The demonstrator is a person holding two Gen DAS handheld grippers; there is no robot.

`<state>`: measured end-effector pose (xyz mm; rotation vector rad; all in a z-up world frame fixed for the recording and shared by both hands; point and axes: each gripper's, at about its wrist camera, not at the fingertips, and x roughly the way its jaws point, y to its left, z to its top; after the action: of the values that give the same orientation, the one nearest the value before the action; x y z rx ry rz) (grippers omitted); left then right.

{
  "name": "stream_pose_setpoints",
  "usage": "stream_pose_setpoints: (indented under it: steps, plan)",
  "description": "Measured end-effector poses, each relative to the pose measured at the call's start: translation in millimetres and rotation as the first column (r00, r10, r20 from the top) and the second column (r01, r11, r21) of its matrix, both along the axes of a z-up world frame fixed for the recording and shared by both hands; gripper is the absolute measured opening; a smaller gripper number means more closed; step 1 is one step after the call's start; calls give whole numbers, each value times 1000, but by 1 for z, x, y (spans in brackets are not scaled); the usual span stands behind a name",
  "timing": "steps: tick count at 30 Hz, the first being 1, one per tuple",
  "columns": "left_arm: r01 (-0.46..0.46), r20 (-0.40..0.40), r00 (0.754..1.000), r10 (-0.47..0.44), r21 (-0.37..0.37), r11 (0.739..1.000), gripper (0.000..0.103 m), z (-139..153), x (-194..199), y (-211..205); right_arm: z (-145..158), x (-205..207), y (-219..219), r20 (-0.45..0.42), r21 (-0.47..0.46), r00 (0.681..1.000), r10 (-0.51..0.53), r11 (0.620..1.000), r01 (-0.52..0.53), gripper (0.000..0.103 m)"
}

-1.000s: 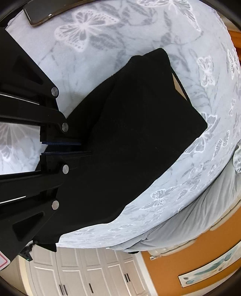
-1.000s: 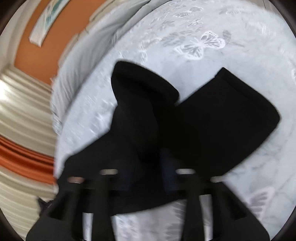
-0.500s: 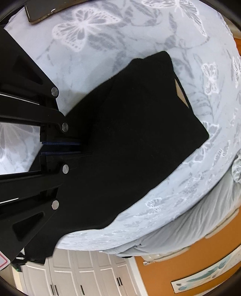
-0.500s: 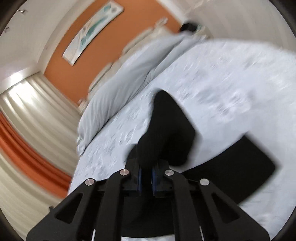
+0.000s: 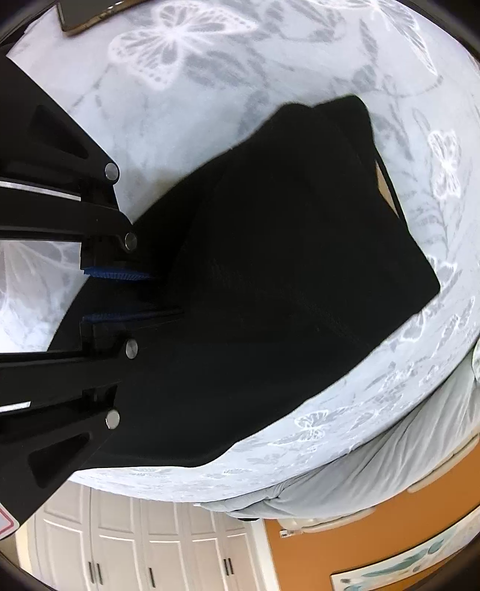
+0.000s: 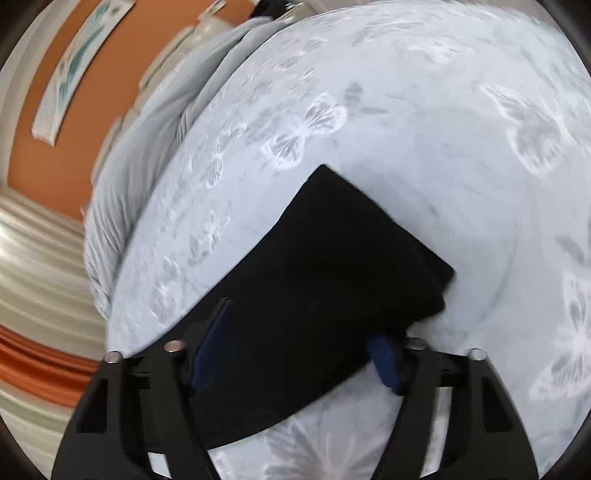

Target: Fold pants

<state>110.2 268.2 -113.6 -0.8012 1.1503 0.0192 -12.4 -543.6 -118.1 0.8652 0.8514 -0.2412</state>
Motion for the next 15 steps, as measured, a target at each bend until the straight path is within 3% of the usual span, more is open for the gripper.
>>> stream_pose_setpoints:
  steps: [1,6,8,11,13,15]
  plan:
    - [-3,23,1000,3,11,1000,3,5,-3,0,3,5,4,-14,-29,1000,14,999,-14,4]
    - [17,192,981,-12,-25,1000,3,46,-32,13,52,-3,19,156,-82,987,24,997,-11,4]
    - [10,131,991,-10,3,1000,3,35,-30,21,43,-4,11,77,-121,997,6,993,3,4]
    - [9,-12,1000,-9,8,1000,4,5,-19,26,-11,7,-4,-159,-61,987,33,997,-43,6]
    - [-9,-37,999,8,-16,1000,5,0,-22,30,-8,2,-8,-142,-47,990,20,999,-26,13]
    - [-28,11,1000,28,7,1000,13,18,-31,33,14,-9,-8,-86,-64,996,-28,998,23,15]
